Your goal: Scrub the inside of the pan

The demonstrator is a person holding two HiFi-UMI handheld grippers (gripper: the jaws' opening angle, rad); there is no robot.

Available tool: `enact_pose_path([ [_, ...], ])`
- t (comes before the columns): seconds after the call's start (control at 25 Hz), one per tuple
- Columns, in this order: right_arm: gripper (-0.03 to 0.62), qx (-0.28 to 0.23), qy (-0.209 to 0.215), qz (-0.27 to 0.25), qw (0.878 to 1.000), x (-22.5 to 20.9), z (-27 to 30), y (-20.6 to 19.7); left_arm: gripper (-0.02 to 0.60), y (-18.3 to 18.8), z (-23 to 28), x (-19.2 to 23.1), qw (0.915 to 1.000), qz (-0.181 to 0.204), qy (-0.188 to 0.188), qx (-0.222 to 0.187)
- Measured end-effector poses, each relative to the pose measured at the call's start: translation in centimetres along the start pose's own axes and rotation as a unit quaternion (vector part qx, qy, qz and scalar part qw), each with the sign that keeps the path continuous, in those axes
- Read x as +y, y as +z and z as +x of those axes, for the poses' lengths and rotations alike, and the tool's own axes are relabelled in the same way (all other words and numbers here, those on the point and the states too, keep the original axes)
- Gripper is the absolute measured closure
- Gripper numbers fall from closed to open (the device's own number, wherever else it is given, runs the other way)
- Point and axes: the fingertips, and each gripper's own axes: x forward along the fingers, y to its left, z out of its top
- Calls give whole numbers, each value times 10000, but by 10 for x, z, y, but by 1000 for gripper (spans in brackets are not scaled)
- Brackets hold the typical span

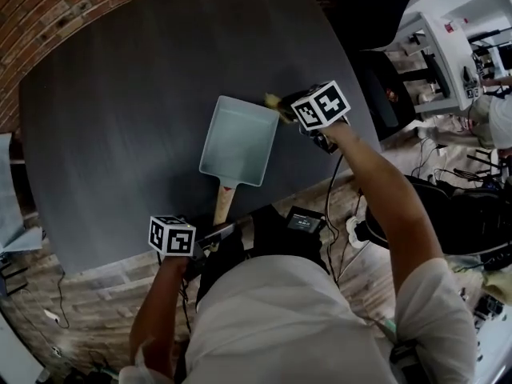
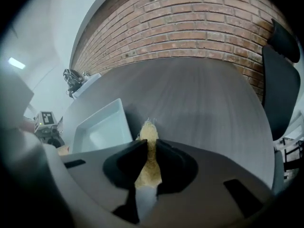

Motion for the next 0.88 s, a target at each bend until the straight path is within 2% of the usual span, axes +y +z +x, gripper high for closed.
enact_pose_path([
  [0.28, 528, 224, 687, -132, 9973, 6, 9, 3, 485, -4, 0, -1, 9994, 135, -118, 292],
  [0.52, 528, 522, 1332, -250, 9894, 19, 18, 7, 485, -7, -10, 4, 9977, 286, -148, 591],
  [0.88, 530, 662, 1769, -282, 9816, 29, 28, 17, 482, -8, -9, 2, 9951, 500, -158, 838],
])
